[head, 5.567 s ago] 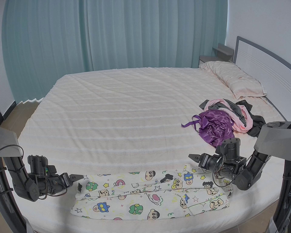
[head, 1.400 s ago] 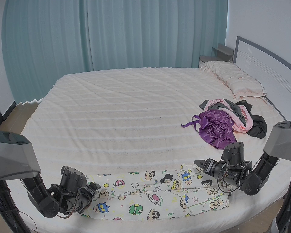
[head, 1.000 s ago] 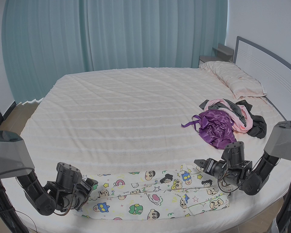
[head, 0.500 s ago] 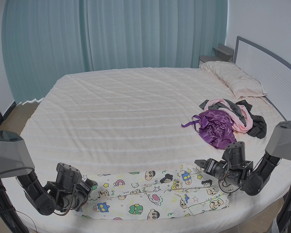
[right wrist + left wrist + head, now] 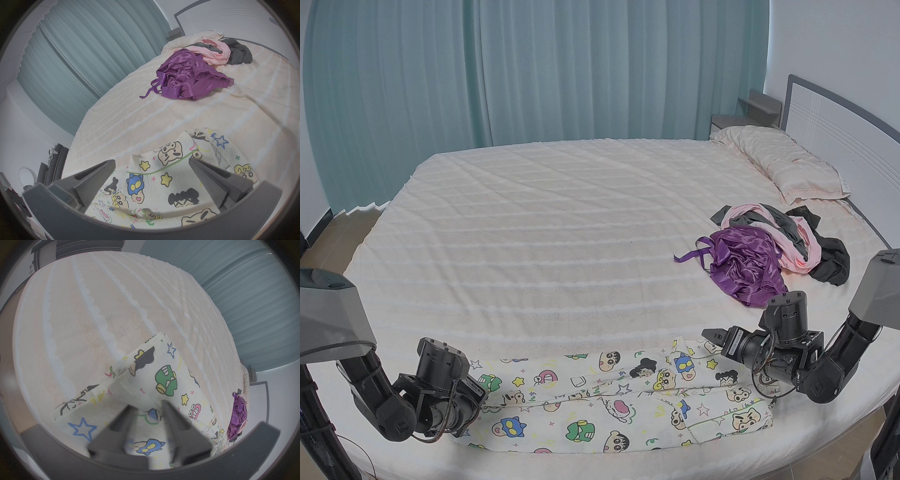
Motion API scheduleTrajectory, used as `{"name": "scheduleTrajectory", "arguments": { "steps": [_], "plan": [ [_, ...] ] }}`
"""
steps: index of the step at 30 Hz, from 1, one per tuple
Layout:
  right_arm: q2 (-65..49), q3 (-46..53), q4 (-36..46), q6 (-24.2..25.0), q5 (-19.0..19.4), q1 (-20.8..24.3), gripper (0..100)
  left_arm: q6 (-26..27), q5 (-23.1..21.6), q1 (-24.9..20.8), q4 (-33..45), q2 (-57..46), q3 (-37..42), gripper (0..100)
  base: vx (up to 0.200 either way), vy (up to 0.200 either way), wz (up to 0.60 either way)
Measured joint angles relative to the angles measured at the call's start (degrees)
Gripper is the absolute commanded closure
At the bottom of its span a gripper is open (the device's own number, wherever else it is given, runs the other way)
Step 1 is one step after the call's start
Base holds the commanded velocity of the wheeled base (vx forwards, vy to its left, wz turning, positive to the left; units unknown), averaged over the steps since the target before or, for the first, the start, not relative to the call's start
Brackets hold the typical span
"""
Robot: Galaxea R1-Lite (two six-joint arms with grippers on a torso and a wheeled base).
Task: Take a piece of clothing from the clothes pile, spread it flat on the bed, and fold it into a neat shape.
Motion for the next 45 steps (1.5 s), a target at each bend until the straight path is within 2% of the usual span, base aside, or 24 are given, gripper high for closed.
{"name": "scheduleTrajectory", "arguments": {
  "steps": [3, 11, 19, 28, 33, 45],
  "plan": [
    [-1.07, 0.45, 0.49, -0.44, -0.02, 0.37, 0, 0.00, 0.00, 0.61, 0.02, 0.22, -0.02, 100, 0.000, 0.000, 0.00],
    [-4.29, 0.35, 8.23, -6.81, -0.13, 1.16, 0, 0.12, 0.33, 1.74, 0.07, -0.62, 0.04, 100, 0.000, 0.000, 0.00],
    [-1.27, -3.88, 13.76, -8.81, -0.05, 1.30, 0, 0.50, 0.39, 1.83, 1.10, -1.62, -2.18, 100, 0.000, 0.000, 0.00],
    [5.24, -9.05, 16.91, -9.83, 0.15, 0.84, 0, 1.60, 0.52, 1.85, 11.93, -3.72, -10.95, 100, 0.000, 0.000, 0.00],
    [7.84, -10.36, 16.97, -9.56, 0.68, 0.15, 0, 4.82, 1.91, 2.40, 16.04, -4.73, -16.74, 100, 0.000, 0.000, 0.00],
    [10.01, -11.93, 16.99, -8.81, 1.13, -0.18, 0, 11.69, 2.44, 4.36, 16.91, -4.66, -24.53, 100, 0.000, 0.000, 0.00]
  ]
}}
